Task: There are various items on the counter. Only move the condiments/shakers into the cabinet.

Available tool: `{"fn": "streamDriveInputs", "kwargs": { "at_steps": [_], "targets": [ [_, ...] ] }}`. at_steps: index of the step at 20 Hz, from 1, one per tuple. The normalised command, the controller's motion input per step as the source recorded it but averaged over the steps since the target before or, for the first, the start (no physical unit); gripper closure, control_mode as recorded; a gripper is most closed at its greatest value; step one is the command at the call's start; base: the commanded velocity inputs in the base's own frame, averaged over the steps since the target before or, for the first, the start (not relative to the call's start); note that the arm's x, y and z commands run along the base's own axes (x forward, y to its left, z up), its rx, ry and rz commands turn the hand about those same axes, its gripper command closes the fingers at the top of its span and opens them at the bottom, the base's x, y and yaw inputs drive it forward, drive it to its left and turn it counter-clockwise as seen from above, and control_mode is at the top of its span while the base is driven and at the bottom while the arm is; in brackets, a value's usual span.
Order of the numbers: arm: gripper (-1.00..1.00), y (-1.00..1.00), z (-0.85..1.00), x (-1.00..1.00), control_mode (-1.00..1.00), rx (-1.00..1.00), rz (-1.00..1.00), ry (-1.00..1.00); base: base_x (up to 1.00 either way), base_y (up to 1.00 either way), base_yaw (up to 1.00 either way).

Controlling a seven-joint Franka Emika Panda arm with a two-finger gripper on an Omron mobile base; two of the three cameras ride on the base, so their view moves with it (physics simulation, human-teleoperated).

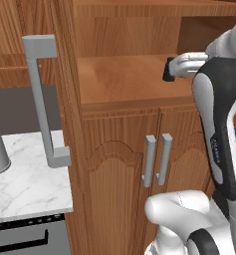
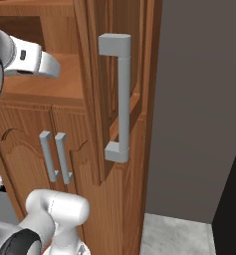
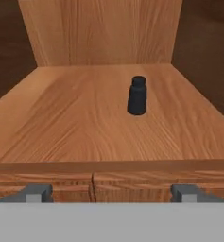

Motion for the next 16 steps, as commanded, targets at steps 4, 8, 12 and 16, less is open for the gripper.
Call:
{"fn": "streamDriveInputs", "kwargs": {
  "at_steps": [4, 8, 12, 16],
  "targets": [
    [-1.00, 0.04, -0.28, -0.88, -1.00, -0.01, 0.01, 0.44, 0.00, 0.00, 0.00],
    [-1.00, 0.00, -1.00, -0.52, -1.00, -0.09, 0.00, 0.27, 0.00, 0.00, 0.00],
    [-1.00, 0.00, -0.83, -0.17, -1.00, -0.04, 0.01, 0.03, 0.00, 0.00, 0.00],
    [-1.00, 0.00, -0.57, -0.02, -1.00, 0.00, 0.03, 0.00, 0.00, 0.00, 0.00]
  ]
}}
